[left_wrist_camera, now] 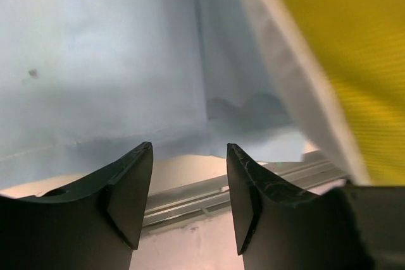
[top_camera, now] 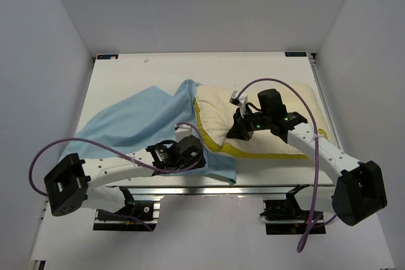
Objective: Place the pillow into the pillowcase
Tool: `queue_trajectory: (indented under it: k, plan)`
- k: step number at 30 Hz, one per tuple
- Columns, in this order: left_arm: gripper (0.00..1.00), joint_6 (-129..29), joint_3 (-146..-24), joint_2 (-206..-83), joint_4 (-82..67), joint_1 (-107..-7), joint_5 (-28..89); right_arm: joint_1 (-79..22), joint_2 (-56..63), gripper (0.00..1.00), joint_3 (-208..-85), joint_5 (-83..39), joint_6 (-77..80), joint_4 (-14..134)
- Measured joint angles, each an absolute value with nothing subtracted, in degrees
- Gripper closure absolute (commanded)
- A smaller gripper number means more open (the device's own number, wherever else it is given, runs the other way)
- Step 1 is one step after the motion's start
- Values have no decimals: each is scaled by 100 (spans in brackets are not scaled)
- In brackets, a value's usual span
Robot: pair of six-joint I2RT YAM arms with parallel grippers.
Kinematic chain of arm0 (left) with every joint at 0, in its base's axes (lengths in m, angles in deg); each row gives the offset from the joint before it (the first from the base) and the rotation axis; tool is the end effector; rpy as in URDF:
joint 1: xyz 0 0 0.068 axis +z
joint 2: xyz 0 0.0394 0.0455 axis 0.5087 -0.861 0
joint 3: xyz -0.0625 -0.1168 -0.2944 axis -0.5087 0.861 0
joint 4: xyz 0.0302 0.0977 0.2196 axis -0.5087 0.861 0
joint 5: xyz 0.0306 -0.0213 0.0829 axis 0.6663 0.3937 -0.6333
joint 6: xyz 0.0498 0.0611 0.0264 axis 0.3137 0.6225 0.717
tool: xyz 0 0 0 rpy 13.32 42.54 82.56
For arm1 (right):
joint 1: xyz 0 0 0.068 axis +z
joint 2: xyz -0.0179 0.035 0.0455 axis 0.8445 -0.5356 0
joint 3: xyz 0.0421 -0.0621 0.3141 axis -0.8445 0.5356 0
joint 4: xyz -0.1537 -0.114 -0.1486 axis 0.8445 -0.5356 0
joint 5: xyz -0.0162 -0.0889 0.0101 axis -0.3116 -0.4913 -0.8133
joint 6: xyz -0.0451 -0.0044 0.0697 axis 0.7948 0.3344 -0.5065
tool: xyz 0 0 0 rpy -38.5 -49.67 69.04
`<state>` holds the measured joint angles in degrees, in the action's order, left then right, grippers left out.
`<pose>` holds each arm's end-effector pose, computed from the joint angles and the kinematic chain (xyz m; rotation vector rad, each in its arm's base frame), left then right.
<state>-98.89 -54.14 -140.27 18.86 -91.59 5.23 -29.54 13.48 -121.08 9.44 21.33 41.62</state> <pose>0.1283 -0.1883 0.2351 -0.1008 2.5372 -0.5265 0.1989 0.1577 0.3062 -1.1125 1.9308 0.9072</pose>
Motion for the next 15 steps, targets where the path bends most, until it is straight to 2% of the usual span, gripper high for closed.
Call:
queue_trajectory:
  k: [9, 15]
  plan:
    - [43, -10464, -5372, -15266, 1693, -9834, -306, -3173, 1348, 94, -12051, 1261, 1722, 4258]
    - [45, -10610, -5473, -15504, 1324, -9904, -830, -3374, 1348, 95, -12149, 1582, 1634, 4239]
